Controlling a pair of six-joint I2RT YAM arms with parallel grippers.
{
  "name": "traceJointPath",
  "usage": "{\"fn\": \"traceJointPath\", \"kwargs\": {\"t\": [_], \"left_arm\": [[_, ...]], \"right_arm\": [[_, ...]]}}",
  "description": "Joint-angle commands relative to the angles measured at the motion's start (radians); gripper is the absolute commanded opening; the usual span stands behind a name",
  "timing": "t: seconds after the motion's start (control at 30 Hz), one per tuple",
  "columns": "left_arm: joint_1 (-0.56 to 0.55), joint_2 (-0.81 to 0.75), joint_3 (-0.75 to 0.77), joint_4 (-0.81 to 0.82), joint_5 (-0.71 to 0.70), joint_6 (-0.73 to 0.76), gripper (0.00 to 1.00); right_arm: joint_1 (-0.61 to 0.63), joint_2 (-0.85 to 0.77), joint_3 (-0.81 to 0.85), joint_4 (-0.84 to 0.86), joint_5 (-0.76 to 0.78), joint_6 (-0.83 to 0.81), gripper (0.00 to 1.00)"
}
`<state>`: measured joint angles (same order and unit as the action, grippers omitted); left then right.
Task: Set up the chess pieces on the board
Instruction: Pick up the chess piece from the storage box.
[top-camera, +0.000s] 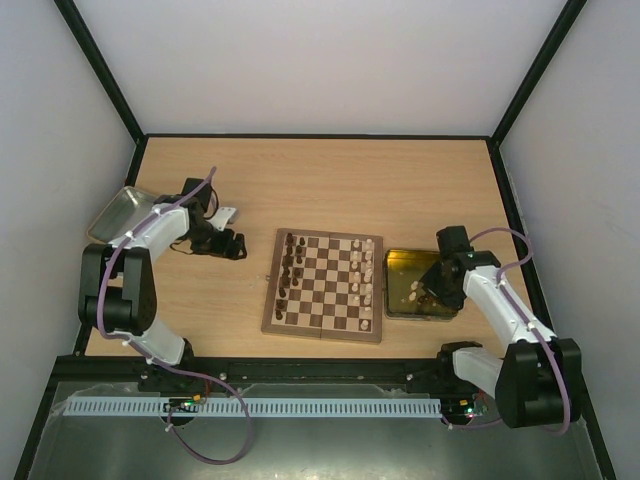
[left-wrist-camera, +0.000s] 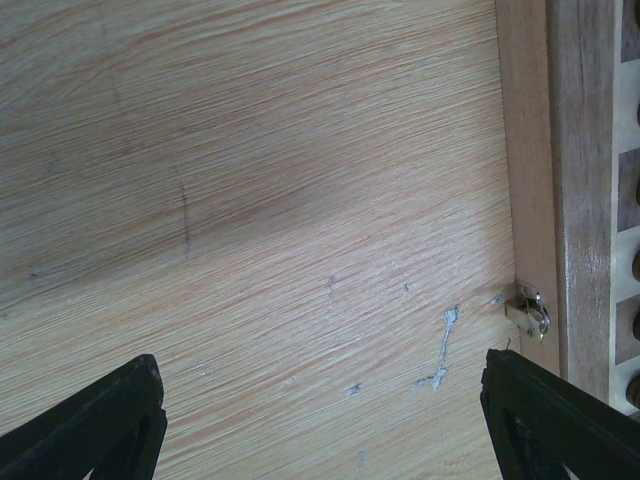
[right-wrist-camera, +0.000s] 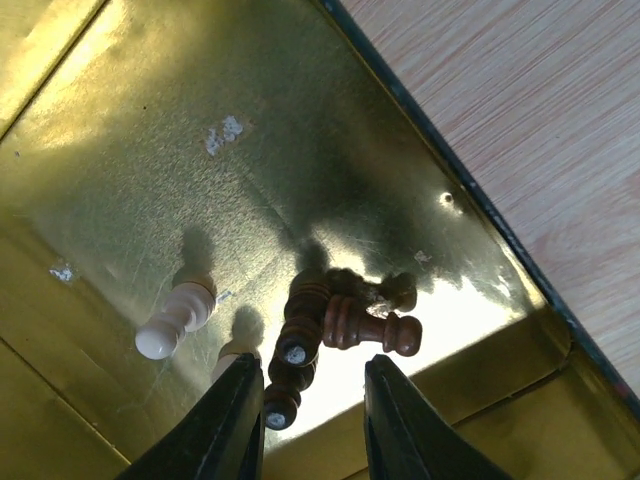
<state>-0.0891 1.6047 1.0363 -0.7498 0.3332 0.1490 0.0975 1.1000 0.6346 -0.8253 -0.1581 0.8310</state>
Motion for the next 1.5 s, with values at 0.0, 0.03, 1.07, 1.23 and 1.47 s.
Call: {"fn": "traceJointPath", "kwargs": {"t": [0.0, 0.03, 1.07, 1.23, 1.47], "left_arm": [[-0.006, 0.008, -0.003, -0.017, 0.003, -0.004, 0.87], [-0.007, 0.007, -0.004, -0.017, 0.002, -0.004, 0.87], [-0.009, -0.001, -0.007, -0.013, -0.012, -0.006, 0.87], [-0.009, -0.007, -0.007, -0.013, -0.013, -0.006, 0.87], [-0.009, -0.013, -0.008, -0.011, -0.010, -0.005, 0.87]], "right_arm": [[-0.006, 0.009, -0.017, 0.055, -0.013, 0.000, 0.27], [-0.005, 0.013, -0.016, 0.060, -0.012, -0.001, 0.27], [-0.018, 0.066, -0.033, 0.111, -0.017, -0.044, 0.04], [-0.019, 0.064, 0.015, 0.078, 0.010, -0.067, 0.02], [-0.019, 0.048, 0.164, -0.019, 0.070, -0.100, 0.02]]}}
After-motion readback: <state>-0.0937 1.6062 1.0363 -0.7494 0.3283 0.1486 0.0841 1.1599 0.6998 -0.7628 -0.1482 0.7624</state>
